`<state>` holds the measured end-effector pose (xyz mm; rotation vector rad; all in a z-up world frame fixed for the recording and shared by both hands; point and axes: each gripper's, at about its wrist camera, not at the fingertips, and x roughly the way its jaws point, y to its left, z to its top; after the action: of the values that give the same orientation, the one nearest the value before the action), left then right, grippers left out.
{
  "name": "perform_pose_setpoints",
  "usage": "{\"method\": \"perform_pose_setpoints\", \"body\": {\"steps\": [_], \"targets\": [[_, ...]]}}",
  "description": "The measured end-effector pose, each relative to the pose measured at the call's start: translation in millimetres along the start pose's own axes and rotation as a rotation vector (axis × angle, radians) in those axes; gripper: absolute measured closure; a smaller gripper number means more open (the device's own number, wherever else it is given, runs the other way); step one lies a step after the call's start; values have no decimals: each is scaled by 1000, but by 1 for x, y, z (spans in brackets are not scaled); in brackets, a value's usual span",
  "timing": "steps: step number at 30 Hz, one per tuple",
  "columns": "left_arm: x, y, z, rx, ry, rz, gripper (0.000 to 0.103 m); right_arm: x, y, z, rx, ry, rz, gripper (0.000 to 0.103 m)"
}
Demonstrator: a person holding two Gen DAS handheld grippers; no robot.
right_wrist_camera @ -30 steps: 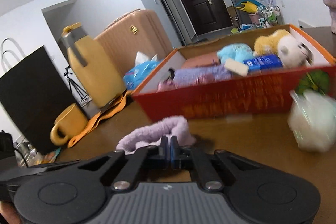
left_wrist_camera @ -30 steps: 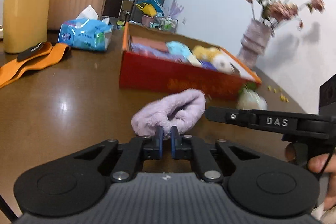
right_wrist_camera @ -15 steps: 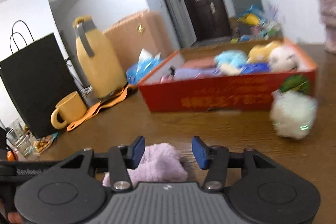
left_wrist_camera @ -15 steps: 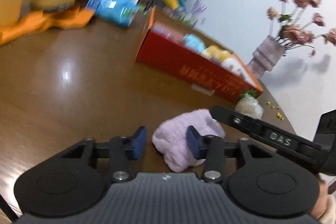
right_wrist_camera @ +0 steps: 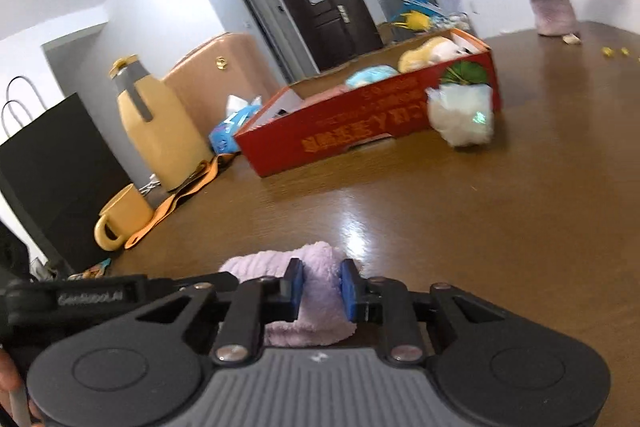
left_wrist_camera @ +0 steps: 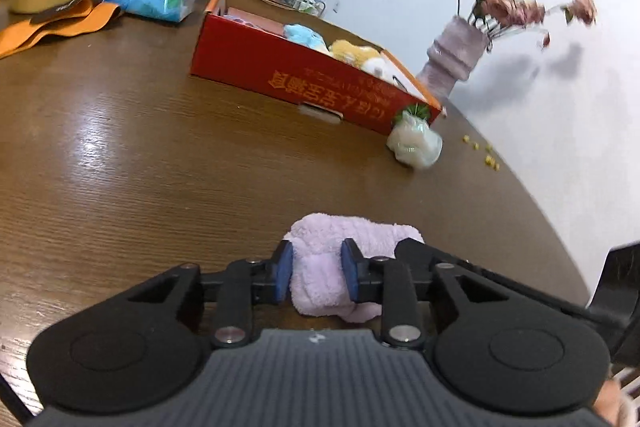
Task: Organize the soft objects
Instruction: 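Lift the headband with both tools and carry it into the box, then open both tools to release the headband inside the box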
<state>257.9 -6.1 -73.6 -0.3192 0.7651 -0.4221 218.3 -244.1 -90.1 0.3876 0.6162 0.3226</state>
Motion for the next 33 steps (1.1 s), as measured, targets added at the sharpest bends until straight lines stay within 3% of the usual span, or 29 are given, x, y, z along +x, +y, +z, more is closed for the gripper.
{"method": "perform_pose_setpoints", "body": {"steps": [5, 8, 10, 13, 16, 20, 24, 26, 29, 33], "targets": [[1, 3, -2, -28, 26, -2, 75, 9, -2, 0, 22, 3, 8, 78], [0, 6, -6, -35, 23, -11, 75, 9, -6, -2, 40, 8, 22, 82], [0, 3, -6, -34, 6, -12, 83, 8, -9, -2, 56, 5, 33, 85], [-2, -12, 0, 26, -36, -9, 85, 1, -6, 8, 39, -20, 39, 89], [0, -30, 32, 60, -83, -75, 85, -15, -3, 44, -27, -127, 42, 89], [27, -60, 111, 72, -132, -157, 85, -13, -13, 124, -128, -218, 2, 89], [101, -78, 185, 24, -52, -164, 85, 30, -36, 202, -196, -139, -110, 89], [143, -80, 205, 11, -7, -132, 85, 65, -47, 230, -257, -46, -182, 89], [193, -74, 212, -22, 74, -80, 85, 112, -62, 245, -298, 62, -244, 89], [224, -65, 206, 24, 118, -10, 85, 155, -63, 231, -373, 165, -293, 89]]}}
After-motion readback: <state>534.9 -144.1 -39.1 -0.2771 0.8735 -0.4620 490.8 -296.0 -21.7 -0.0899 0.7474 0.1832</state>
